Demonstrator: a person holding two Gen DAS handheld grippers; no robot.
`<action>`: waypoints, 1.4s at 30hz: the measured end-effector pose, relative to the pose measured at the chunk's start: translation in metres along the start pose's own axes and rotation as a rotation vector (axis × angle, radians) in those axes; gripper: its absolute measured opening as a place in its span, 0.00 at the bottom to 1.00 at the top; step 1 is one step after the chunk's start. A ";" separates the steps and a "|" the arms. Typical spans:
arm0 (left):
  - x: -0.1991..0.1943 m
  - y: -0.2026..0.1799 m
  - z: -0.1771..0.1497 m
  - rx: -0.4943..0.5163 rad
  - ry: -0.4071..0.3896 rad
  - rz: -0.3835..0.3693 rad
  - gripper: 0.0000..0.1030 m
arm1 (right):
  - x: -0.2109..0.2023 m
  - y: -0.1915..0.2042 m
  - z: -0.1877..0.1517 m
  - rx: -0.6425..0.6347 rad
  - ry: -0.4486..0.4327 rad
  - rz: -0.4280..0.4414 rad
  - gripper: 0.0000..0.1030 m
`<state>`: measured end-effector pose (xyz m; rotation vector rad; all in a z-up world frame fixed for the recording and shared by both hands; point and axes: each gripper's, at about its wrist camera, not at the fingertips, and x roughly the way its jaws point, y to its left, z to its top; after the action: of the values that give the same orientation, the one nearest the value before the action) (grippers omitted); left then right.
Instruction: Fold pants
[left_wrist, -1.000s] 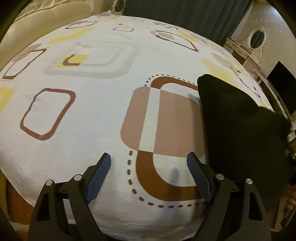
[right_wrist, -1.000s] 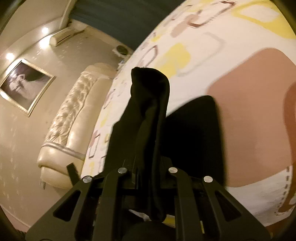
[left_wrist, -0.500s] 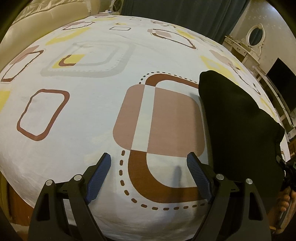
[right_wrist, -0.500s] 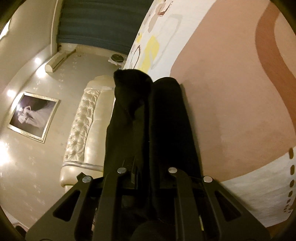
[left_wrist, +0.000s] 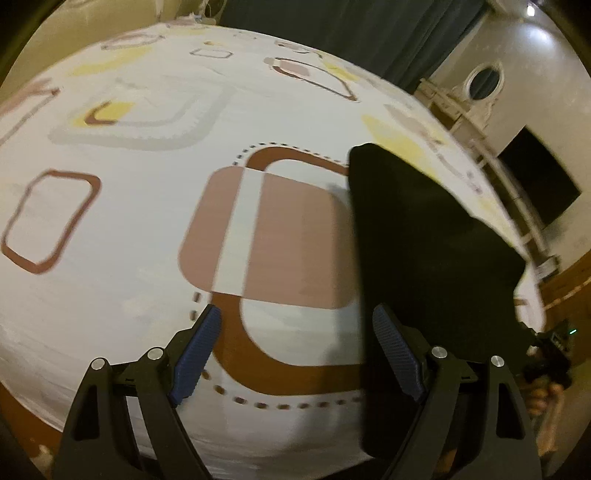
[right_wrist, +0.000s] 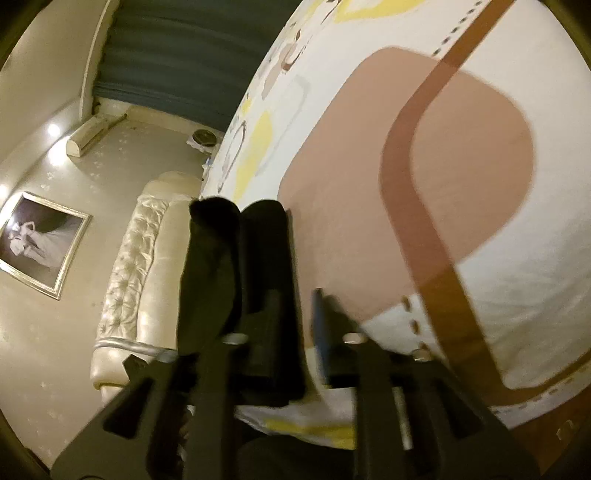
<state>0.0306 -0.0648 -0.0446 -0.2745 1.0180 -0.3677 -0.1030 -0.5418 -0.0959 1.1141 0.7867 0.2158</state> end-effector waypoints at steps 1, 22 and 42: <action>-0.001 0.002 0.000 -0.010 0.003 -0.027 0.81 | -0.004 -0.002 0.000 0.015 -0.005 0.027 0.64; 0.008 0.007 -0.001 -0.050 0.097 -0.193 0.84 | 0.017 0.022 -0.005 -0.053 0.155 0.042 0.84; -0.005 0.022 -0.006 -0.081 0.095 -0.186 0.84 | 0.075 0.052 -0.020 -0.107 0.315 0.070 0.61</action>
<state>0.0266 -0.0432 -0.0526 -0.4299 1.1052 -0.5128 -0.0512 -0.4644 -0.0895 1.0197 1.0039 0.4950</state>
